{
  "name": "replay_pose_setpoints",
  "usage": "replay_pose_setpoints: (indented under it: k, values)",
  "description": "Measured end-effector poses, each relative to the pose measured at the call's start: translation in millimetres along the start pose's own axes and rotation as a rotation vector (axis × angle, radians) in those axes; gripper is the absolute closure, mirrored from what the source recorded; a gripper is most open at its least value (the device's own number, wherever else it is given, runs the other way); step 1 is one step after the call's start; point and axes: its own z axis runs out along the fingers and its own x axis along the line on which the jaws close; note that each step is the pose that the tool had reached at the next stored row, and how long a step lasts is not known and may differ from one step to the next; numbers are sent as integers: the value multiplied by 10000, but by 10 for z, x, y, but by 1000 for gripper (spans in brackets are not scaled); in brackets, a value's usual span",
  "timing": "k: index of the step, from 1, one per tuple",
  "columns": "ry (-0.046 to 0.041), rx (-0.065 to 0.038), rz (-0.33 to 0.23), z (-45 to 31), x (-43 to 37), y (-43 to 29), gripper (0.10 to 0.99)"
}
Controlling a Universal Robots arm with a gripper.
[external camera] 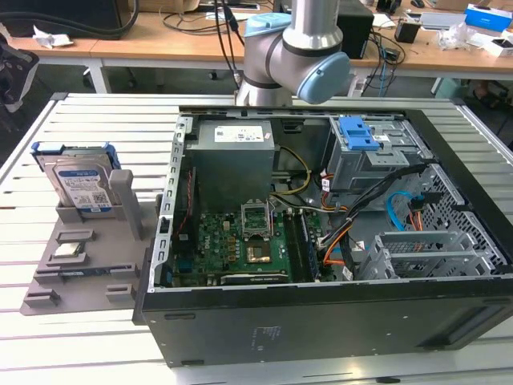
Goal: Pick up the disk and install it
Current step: 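Reach for the disk, then pick up the disk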
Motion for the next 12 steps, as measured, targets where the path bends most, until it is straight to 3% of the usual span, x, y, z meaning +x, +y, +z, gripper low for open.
replay_pose_setpoints:
  k: [10, 11, 12]
  values:
    - [0, -1, -7, 0, 6, 0, 980]
    - [3, -3, -72, 0, 6, 0, 980]
    - [27, -14, -596, 0, 6, 0, 980]
